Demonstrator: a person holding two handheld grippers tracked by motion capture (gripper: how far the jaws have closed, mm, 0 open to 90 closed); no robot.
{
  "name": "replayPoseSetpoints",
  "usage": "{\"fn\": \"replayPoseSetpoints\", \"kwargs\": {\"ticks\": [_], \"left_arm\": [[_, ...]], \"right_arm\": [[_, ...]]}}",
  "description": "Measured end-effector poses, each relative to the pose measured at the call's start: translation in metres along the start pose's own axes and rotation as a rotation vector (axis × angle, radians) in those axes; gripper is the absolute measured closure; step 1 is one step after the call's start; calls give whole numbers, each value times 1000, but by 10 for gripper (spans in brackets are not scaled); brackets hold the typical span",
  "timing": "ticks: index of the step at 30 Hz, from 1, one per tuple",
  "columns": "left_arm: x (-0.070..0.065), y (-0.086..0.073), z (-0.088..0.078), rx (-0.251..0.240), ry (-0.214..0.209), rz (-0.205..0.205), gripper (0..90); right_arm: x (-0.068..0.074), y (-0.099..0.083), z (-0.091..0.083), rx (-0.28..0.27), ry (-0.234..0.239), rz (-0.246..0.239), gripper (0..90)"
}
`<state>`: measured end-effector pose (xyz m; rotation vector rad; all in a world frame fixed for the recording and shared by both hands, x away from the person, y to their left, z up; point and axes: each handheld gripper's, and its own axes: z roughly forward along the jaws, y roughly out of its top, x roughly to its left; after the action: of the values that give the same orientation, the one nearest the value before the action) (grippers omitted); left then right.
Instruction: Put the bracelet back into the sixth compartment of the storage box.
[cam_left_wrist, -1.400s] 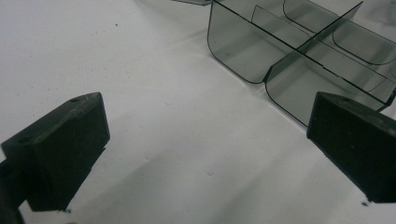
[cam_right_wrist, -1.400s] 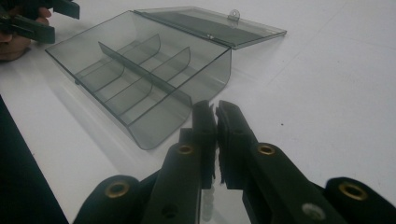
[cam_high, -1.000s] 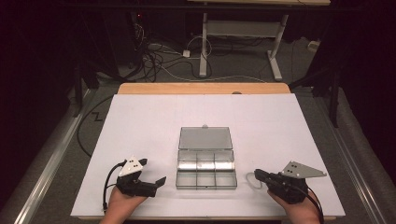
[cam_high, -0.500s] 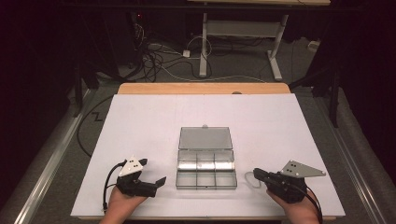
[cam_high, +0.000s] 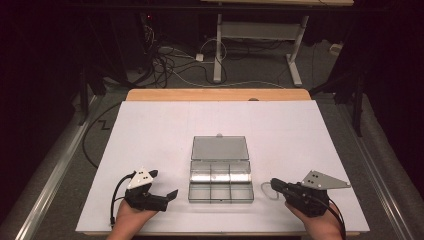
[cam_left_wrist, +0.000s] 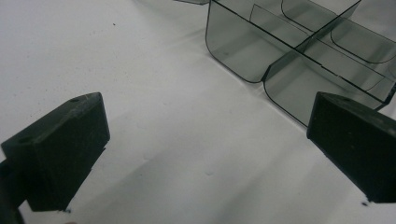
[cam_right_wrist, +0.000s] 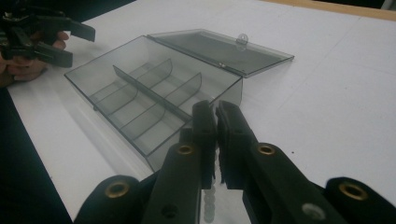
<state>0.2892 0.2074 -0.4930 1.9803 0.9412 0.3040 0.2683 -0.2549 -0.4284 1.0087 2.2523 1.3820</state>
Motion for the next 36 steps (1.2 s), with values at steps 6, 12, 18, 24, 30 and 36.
{"fn": "replayPoseSetpoints", "kwargs": {"ticks": [6,12,18,24,30,36], "left_arm": [[0,0,0,3,2,1,0],[0,0,0,1,0,1,0],[0,0,0,2,0,1,0],[0,0,0,2,0,2,0],[0,0,0,2,-1,3,0],[0,0,0,1,-1,3,0]], "right_arm": [[3,7,-2,-20,7,-10,874],[8,14,-2,-38,13,-19,873],[12,19,-1,-47,22,-32,873],[17,26,2,-60,36,-40,873],[23,30,9,-59,54,-53,873],[30,34,16,-56,67,-61,874]]}}
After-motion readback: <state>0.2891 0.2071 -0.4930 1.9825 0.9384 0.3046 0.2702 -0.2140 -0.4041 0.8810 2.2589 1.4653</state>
